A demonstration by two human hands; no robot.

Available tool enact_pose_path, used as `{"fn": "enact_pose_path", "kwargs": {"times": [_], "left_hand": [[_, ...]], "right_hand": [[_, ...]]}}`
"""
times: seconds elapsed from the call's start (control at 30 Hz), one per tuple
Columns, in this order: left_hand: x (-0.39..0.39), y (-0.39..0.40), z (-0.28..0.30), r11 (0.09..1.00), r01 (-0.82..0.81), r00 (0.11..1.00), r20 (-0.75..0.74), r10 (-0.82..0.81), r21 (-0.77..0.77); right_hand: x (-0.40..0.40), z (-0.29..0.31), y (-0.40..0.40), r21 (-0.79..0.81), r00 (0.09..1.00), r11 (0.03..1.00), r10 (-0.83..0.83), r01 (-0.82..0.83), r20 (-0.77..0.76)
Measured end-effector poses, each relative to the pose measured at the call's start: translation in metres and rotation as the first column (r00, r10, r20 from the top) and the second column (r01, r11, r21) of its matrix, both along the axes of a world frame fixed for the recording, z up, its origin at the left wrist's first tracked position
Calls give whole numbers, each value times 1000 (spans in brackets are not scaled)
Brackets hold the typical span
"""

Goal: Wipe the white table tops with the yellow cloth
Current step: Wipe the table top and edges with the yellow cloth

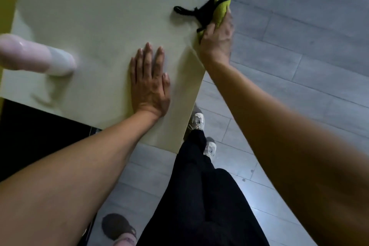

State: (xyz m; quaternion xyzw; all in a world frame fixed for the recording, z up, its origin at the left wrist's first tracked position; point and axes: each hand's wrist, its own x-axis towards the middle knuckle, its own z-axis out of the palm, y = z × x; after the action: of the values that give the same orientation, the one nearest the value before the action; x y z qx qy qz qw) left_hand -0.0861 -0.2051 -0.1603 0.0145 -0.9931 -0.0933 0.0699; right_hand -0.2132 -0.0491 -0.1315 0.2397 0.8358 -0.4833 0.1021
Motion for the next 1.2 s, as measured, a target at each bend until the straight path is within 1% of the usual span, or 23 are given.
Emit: {"fn": "enact_pose_path", "kwargs": {"times": [0.1, 0.23, 0.33, 0.43, 0.53, 0.6, 0.67, 0.73, 0.8, 0.93, 1.03, 1.13, 1.2], "left_hand": [[-1, 1, 0, 1000, -4, 1000, -6, 4, -15], [0, 2, -1, 999, -5, 1000, -16, 5, -31], [3, 0, -3, 999, -3, 1000, -28, 2, -40], [4, -1, -2, 999, -3, 999, -34, 2, -40], [5, 1, 1, 999, -11, 1000, 14, 12, -40], [5, 2, 3, 998, -21, 998, 63, 25, -52], [5, 2, 7, 998, -26, 996, 81, 30, -49], [6, 3, 10, 998, -34, 993, 108, 39, -49], [4, 7, 14, 998, -38, 991, 124, 44, -50], [6, 6, 16, 997, -58, 987, 149, 66, -60], [12, 8, 21, 995, -79, 986, 143, 86, -56], [32, 2, 23, 994, -98, 983, 151, 102, -40], [59, -10, 21, 997, -78, 989, 127, 79, -6]], "right_hand": [[64, -2, -11, -14, 999, 1000, 18, -19, -28], [177, -5, -32, -59, 998, 997, 52, -55, -43], [235, -1, -40, -99, 998, 993, 66, -68, -18], [231, -1, -38, -117, 999, 992, 48, -50, -20], [179, -5, -27, -124, 998, 992, 28, -35, -55], [134, -5, -18, -109, 999, 994, 17, -21, -42], [97, -3, -12, -57, 999, 998, 41, -41, -4], [79, -5, -8, -56, 999, 998, 43, -43, 4], [79, -5, -6, -82, 1000, 996, 21, -23, -23], [135, -6, -20, -47, 997, 998, 35, -38, -65], [215, -6, -34, -99, 989, 994, 33, -47, -144], [293, -7, -48, -104, 994, 992, 64, -74, -92], [321, -5, -55, -90, 997, 993, 72, -75, -36]]}}
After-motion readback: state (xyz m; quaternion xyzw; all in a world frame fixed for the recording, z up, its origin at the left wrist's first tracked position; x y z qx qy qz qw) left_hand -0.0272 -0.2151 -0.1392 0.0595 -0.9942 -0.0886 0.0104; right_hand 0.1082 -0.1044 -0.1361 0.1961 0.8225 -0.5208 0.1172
